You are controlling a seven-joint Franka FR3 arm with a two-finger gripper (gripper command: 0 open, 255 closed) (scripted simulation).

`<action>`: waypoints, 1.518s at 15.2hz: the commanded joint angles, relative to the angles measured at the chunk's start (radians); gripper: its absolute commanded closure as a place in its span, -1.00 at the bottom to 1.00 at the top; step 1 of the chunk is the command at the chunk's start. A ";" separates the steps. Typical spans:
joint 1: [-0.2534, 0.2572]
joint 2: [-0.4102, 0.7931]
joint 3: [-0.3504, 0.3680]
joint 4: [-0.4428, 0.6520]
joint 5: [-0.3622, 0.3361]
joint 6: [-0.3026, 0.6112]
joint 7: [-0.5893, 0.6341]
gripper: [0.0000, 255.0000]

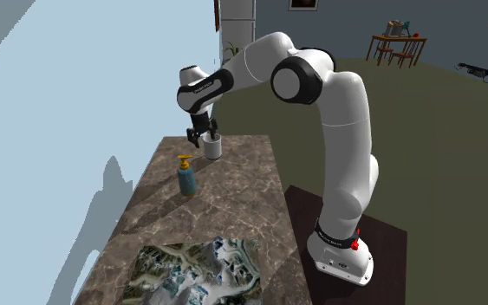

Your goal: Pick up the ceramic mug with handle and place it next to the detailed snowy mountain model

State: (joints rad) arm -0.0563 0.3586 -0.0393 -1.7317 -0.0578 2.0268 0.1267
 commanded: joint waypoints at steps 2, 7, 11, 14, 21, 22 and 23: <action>-0.002 0.014 -0.001 -0.020 0.000 0.035 0.000 -1.00; -0.002 0.017 -0.001 -0.024 0.000 0.042 0.000 -1.00; -0.002 0.017 -0.001 -0.024 0.000 0.042 0.000 1.00; -0.002 0.017 -0.001 -0.024 0.000 0.042 0.000 1.00; -0.002 0.011 -0.001 -0.019 0.000 0.031 -0.001 1.00; -0.002 0.005 -0.001 -0.013 0.000 0.019 -0.001 1.00; -0.002 0.000 -0.001 -0.007 0.000 0.008 -0.002 1.00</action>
State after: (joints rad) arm -0.0581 0.3625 -0.0403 -1.7451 -0.0581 2.0448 0.1250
